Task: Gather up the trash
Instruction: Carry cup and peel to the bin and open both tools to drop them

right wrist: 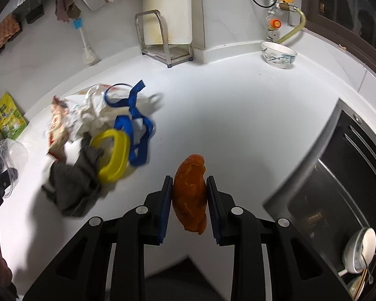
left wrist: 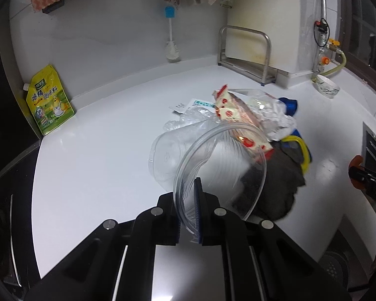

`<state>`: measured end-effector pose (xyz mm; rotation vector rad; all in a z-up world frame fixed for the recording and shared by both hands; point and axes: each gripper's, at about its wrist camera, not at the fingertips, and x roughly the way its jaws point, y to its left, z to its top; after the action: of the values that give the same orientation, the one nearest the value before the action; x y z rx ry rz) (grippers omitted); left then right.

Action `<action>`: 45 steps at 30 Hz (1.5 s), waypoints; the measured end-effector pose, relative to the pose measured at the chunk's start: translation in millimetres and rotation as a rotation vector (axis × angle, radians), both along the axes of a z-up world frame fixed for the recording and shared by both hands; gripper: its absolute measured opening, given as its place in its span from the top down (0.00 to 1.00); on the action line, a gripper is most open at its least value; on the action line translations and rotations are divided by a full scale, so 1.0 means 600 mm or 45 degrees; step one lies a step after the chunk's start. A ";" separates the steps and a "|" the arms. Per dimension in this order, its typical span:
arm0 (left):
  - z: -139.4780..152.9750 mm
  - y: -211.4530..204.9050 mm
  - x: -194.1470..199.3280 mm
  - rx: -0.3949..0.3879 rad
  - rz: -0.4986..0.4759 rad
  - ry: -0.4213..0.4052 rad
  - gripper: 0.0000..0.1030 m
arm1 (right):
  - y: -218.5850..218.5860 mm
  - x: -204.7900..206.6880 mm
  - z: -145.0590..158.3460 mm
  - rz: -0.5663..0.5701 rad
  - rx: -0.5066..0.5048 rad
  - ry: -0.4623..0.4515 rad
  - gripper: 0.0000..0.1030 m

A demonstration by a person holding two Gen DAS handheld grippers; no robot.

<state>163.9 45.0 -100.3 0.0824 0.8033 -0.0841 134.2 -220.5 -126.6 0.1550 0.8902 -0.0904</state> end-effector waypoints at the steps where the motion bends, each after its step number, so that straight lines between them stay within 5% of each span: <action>1: 0.004 -0.004 -0.013 -0.006 -0.010 0.001 0.90 | 0.002 -0.013 0.002 0.007 0.005 0.003 0.74; 12: 0.032 -0.069 -0.165 -0.020 -0.116 0.028 0.90 | 0.019 -0.164 0.024 0.077 0.051 0.027 0.75; 23: 0.003 -0.143 -0.286 -0.013 -0.191 0.129 0.90 | 0.007 -0.302 -0.006 0.126 0.074 0.102 0.75; 33: -0.069 -0.197 -0.340 -0.008 -0.285 0.284 0.90 | -0.011 -0.350 -0.065 0.129 0.155 0.209 0.75; 45: -0.155 -0.217 -0.332 0.002 -0.304 0.430 0.90 | -0.003 -0.332 -0.136 0.173 0.197 0.297 0.74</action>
<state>-35.4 -84.9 -193.3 0.1682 1.1287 -0.3299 -64.9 -222.6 -208.2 0.2308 1.1383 0.0889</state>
